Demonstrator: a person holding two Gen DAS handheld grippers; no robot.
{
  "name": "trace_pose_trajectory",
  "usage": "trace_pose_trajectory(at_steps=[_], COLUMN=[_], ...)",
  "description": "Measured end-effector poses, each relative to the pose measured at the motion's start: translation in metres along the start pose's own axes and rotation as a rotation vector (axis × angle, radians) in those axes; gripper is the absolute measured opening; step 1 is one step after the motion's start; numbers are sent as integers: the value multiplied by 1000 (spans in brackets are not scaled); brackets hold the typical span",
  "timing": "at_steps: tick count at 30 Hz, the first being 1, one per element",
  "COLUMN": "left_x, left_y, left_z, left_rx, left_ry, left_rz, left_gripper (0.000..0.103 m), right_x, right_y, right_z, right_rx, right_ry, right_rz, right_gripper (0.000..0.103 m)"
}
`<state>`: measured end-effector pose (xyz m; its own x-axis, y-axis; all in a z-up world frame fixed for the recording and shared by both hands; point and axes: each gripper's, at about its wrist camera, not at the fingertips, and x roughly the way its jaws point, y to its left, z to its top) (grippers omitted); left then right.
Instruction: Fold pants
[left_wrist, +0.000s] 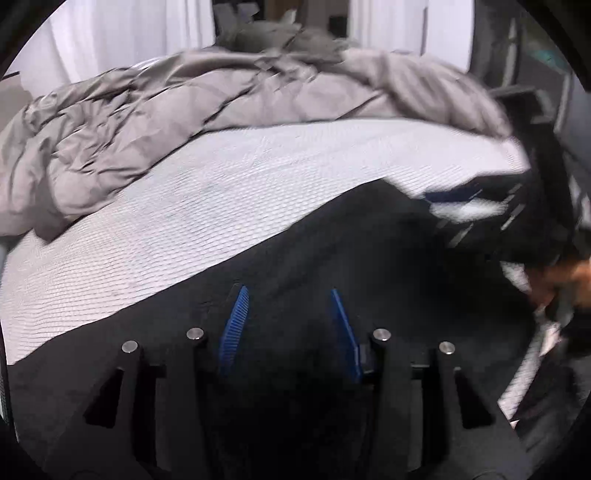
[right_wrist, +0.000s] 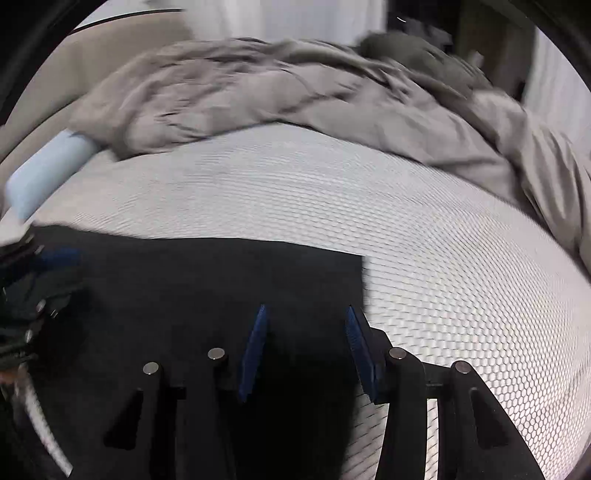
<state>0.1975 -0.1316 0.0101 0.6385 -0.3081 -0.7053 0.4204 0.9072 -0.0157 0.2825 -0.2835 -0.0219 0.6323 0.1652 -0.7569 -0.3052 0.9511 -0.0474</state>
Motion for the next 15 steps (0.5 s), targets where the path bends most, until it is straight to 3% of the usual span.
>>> trace_pose_trajectory(at_steps=[2, 3, 4, 6, 8, 11, 13, 15], left_x=[10, 24, 33, 44, 32, 12, -5, -20], left_y=[-15, -20, -20, -12, -4, -4, -8, -20], left_z=[-2, -6, -10, -19, -24, -32, -36, -40], left_rx=[45, 67, 67, 61, 50, 35, 4, 34], left_ry=[28, 81, 119, 165, 139, 110, 87, 30], left_rz=[-63, -52, -31, -35, -71, -39, -46, -64], left_gripper=[52, 52, 52, 51, 51, 53, 53, 53], right_x=[9, 19, 32, 39, 30, 14, -3, -19], right_y=[19, 25, 31, 34, 24, 5, -2, 7], right_z=[-2, -5, -9, -17, -22, -37, -44, -46], right_rx=[-23, -38, -65, -104, -108, -101, -53, -51], right_ry=[31, 64, 117, 132, 136, 116, 88, 63], right_rz=[87, 97, 63, 19, -46, -134, -110, -42], right_gripper=[46, 46, 46, 46, 46, 46, 46, 46])
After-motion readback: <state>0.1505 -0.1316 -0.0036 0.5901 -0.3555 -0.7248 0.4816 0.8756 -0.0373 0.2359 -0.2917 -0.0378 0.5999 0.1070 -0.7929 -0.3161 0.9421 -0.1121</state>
